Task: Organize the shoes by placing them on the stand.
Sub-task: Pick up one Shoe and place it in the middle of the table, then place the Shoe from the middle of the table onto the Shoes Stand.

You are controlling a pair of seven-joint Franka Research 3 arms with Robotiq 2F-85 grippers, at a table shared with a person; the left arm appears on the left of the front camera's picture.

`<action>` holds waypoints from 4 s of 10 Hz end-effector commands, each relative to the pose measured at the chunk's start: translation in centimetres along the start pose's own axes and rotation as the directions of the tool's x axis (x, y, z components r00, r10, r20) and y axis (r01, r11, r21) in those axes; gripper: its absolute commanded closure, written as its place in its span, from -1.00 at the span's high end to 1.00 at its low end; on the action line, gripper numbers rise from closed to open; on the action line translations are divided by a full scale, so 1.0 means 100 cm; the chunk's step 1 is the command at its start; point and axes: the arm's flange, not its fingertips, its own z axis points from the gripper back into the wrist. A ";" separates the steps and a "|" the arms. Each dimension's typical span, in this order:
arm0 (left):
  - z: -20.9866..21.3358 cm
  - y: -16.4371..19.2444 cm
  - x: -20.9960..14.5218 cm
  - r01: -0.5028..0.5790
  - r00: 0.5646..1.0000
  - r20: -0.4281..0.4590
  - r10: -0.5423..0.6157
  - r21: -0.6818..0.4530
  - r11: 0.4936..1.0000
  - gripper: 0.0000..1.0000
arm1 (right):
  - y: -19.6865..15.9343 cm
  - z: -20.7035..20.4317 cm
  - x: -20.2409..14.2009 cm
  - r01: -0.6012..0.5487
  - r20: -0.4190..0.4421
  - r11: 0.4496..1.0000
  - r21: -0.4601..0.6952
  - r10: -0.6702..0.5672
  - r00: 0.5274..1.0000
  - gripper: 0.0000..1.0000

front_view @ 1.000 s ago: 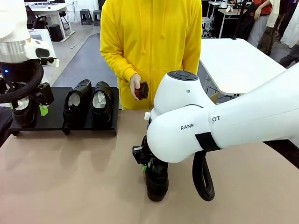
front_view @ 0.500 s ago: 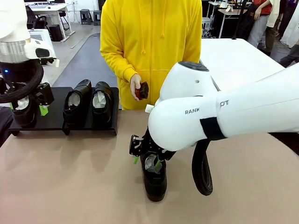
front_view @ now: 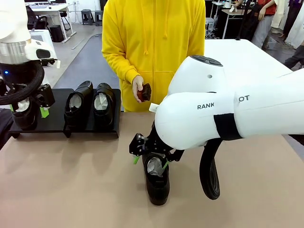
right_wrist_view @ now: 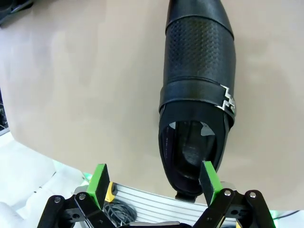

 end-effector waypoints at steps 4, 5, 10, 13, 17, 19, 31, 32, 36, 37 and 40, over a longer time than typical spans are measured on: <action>0.001 0.002 -0.002 0.002 1.000 0.007 -0.002 0.008 1.000 1.00 | 0.003 -0.002 0.004 0.009 0.015 1.000 0.009 -0.009 1.000 1.00; 0.001 0.002 -0.002 0.002 1.000 0.007 -0.002 0.008 1.000 1.00 | 0.003 -0.002 0.004 0.009 0.015 1.000 0.009 -0.009 1.000 1.00; 0.001 0.002 -0.002 0.002 1.000 0.007 -0.002 0.008 1.000 1.00 | -0.011 0.027 -0.011 -0.033 0.000 0.999 -0.022 0.033 0.999 1.00; 0.001 0.002 -0.002 0.002 1.000 0.007 -0.002 0.008 1.000 1.00 | -0.078 0.122 -0.055 0.144 0.198 0.989 0.018 -0.145 0.969 1.00; -0.026 -0.106 -0.006 0.204 0.970 -0.105 -0.221 -0.154 0.967 1.00 | -0.177 0.155 -0.045 0.471 0.202 0.858 0.204 -0.508 0.837 1.00; -0.032 -0.150 -0.004 0.051 0.992 -0.093 -0.080 -0.283 0.958 1.00 | -0.196 0.163 -0.050 0.498 0.219 0.819 0.286 -0.561 0.798 1.00; -0.077 -0.269 -0.023 -0.181 0.981 0.005 0.192 -0.299 0.937 1.00 | -0.196 0.188 -0.027 0.523 0.203 0.797 0.302 -0.590 0.782 1.00; -0.087 -0.282 -0.024 -0.219 0.972 0.016 0.233 -0.277 0.935 1.00 | -0.196 0.188 -0.027 0.523 0.203 0.797 0.302 -0.590 0.782 1.00; -0.111 -0.308 -0.029 -0.202 0.979 -0.014 0.205 -0.239 0.950 1.00 | -0.196 0.188 -0.027 0.523 0.203 0.797 0.302 -0.590 0.782 1.00; -0.116 -0.310 -0.027 -0.214 0.976 -0.015 0.216 -0.237 0.948 1.00 | -0.196 0.188 -0.027 0.523 0.203 0.797 0.302 -0.590 0.782 1.00; -0.134 -0.324 -0.017 -0.224 0.973 -0.011 0.229 -0.243 0.944 1.00 | -0.196 0.188 -0.027 0.523 0.203 0.797 0.302 -0.590 0.782 1.00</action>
